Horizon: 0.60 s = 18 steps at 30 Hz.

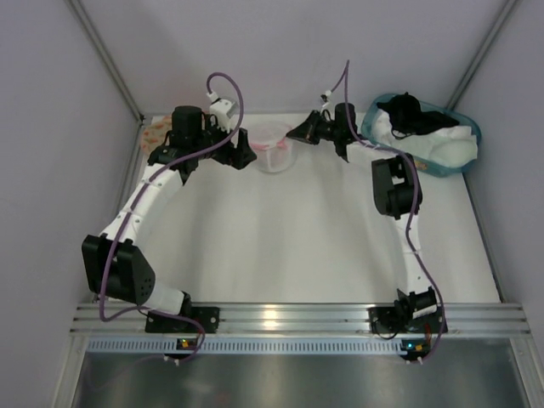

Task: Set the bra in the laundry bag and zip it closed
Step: Move the laundry bag to the center of the board.

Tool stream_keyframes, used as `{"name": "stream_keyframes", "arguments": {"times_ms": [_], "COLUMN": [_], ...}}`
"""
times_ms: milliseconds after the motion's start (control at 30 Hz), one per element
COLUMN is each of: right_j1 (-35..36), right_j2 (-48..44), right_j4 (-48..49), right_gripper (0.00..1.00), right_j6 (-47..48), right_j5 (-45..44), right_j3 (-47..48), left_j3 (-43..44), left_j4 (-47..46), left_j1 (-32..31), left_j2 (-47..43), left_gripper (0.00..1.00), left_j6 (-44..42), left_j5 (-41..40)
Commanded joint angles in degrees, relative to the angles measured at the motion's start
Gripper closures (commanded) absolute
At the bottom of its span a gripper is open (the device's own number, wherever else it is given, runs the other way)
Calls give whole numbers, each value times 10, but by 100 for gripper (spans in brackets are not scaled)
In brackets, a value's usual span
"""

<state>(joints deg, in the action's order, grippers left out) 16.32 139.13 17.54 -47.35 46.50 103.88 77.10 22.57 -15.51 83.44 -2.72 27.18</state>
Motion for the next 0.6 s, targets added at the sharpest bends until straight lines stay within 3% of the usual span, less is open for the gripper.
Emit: {"name": "stream_keyframes", "arguments": {"times_ms": [0, 100, 167, 200, 233, 333, 400, 567], "right_j1": [-5, -2, 4, 6, 8, 3, -6, -44], "right_j2": [60, 118, 137, 141, 139, 95, 44, -84], "right_j4": [142, 154, 159, 160, 164, 171, 164, 89], "right_gripper": [100, 95, 81, 56, 44, 13, 1, 0], "right_j6": [-56, -72, -80, -83, -88, -86, -83, -26], "right_j5": [-67, -84, -82, -79, -66, -35, -23, 14], "right_j3": [116, 178, 188, 188, 184, 132, 81, -65], "left_j3": [24, 36, 50, 57, 65, 93, 100, 71], "left_j4": [8, 14, 24, 28, 46, 78, 89, 104], "left_j1": [30, 52, 63, 68, 70, 78, 85, 88], "left_j2": [20, 37, 51, 57, 70, 82, 83, 67], "left_gripper": [9, 3, 2, 2, 2, 2, 2, 2], "left_j6": [17, 18, 21, 23, 22, 25, 25, 46], "left_j5": [11, 4, -2, -5, -6, -9, -12, -12]}}
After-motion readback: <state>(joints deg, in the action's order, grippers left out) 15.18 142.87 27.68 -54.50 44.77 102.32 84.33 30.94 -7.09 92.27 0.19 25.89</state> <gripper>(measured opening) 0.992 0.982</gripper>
